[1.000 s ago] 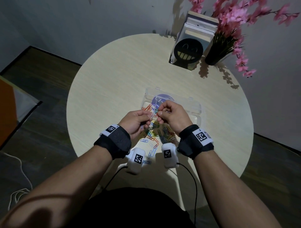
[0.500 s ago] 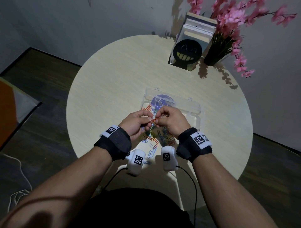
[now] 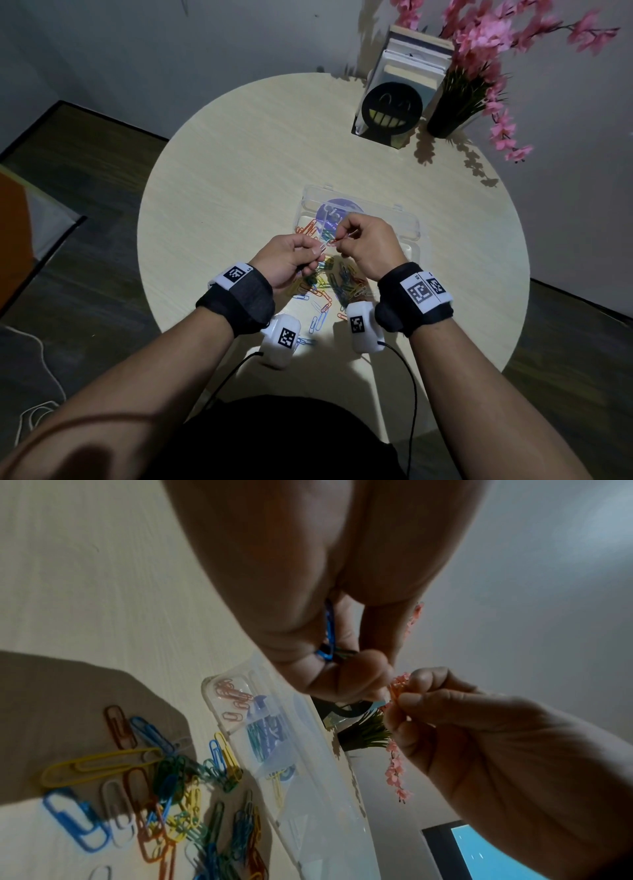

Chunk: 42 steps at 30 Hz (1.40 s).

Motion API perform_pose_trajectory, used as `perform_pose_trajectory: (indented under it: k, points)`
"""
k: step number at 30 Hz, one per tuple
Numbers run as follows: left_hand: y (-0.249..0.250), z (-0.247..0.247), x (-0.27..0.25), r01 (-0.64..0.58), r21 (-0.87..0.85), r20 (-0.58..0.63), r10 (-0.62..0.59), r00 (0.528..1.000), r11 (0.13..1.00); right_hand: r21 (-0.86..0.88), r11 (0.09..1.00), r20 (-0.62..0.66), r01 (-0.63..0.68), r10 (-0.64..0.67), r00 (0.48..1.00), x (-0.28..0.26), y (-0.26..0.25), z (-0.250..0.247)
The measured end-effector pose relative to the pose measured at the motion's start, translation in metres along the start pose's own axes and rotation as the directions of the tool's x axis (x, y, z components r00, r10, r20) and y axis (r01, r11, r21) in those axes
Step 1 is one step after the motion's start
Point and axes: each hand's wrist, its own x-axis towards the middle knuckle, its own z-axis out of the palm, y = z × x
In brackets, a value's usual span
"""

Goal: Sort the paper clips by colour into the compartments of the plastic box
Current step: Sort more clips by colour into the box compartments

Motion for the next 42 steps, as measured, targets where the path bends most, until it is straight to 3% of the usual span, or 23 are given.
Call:
perform_pose_trajectory:
  k: [5,8,15,19,25,32,36,42]
  points:
    - [-0.003,-0.006,0.004,0.006,0.039,-0.031,-0.005,1.000,0.999,0.013,1.000,-0.031,-0.023,0.023,0.999,0.002,-0.002,-0.003]
    - [-0.002,-0.012,0.005,-0.009,0.023,-0.112,0.012,0.994,1.000,0.011,0.998,-0.055,-0.059,0.059,0.997,0.009,-0.001,0.000]
    - [-0.001,-0.028,0.003,-0.025,0.020,-0.196,0.028,0.980,0.999,-0.105,0.988,-0.086,-0.110,0.101,0.991,0.062,-0.009,0.025]
    - [0.003,-0.032,0.003,-0.037,0.024,-0.203,0.041,0.978,0.999,-0.144,0.986,-0.033,-0.082,0.078,0.996,0.071,-0.015,0.030]
    - [0.003,-0.028,0.009,-0.046,0.028,-0.201,0.050,0.978,0.999,-0.138,0.990,0.228,-0.043,0.074,0.971,0.047,-0.011,0.035]
    - [-0.001,-0.018,0.012,0.002,0.020,-0.168,0.001,0.986,1.000,-0.105,0.992,0.193,-0.069,0.089,0.977,0.038,0.000,0.027]
    - [0.000,-0.013,0.011,0.036,-0.073,-0.163,-0.047,0.985,0.997,0.017,0.989,0.140,-0.148,0.145,0.979,0.035,0.008,0.019]
    - [-0.002,-0.008,0.014,0.043,-0.059,-0.157,-0.052,0.986,0.997,0.278,0.929,0.119,-0.244,0.219,0.968,0.030,0.016,-0.006]
